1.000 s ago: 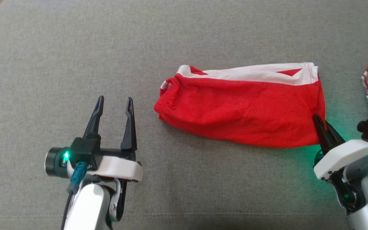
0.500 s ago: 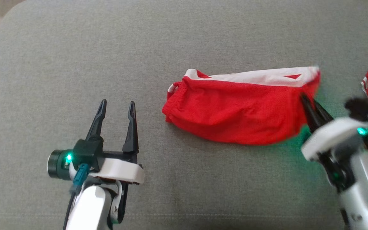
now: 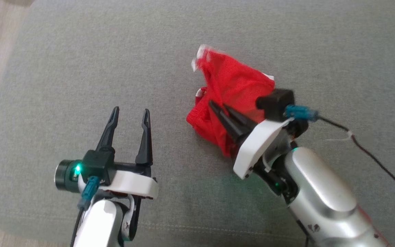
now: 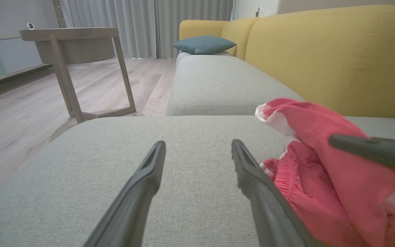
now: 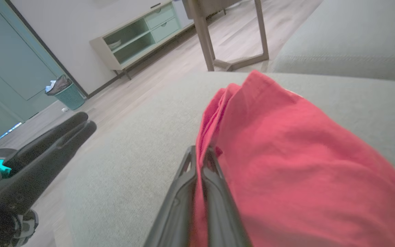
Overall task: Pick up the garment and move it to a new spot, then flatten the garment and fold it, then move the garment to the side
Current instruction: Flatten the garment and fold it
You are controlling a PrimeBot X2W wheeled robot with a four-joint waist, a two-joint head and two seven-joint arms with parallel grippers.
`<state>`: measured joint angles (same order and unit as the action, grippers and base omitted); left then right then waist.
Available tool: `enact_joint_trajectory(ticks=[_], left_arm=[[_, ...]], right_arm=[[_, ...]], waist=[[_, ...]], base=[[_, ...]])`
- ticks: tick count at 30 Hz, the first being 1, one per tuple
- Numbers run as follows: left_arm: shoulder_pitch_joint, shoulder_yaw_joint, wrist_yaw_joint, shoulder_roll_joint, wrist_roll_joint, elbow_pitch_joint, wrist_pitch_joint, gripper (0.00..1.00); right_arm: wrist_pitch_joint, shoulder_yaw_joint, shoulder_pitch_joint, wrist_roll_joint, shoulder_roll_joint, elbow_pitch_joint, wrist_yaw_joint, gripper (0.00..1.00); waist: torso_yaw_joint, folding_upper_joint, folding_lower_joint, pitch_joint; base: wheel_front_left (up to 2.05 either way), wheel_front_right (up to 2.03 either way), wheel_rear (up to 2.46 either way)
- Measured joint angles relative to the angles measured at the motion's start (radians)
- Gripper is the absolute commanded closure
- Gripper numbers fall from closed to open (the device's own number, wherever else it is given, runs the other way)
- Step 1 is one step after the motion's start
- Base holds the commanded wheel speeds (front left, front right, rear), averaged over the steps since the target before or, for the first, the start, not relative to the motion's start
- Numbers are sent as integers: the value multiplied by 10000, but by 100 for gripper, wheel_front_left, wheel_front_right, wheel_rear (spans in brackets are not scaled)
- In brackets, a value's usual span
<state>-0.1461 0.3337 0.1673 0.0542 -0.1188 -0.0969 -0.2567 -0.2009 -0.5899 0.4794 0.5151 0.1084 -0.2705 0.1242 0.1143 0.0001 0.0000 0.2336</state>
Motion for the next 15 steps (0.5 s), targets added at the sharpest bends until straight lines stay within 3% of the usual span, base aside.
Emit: enact_joint_trajectory(ticks=[7, 9, 10, 15], left_arm=[[-8, 81, 4, -17, 0, 0, 0, 0], [-10, 81, 10, -23, 0, 0, 0, 0], [-13, 81, 10, -27, 0, 0, 0, 0], [-21, 73, 13, -36, 0, -6, 0, 0]], right_arm=[[451, -585, 25, 324, -59, -1049, 0, 100], [642, -713, 53, 324, -59, -1193, 0, 23], [815, -780, 72, 322, -52, -1210, 0, 0], [2234, -1216, 346, 320, 190, -593, 0, 0]], waist=[[158, 0, 0, 204], [138, 0, 0, 230], [125, 0, 0, 238], [0, 0, 0, 213]], base=[[0, 0, 0], [0, 0, 0], [0, 0, 0], [0, 0, 0]])
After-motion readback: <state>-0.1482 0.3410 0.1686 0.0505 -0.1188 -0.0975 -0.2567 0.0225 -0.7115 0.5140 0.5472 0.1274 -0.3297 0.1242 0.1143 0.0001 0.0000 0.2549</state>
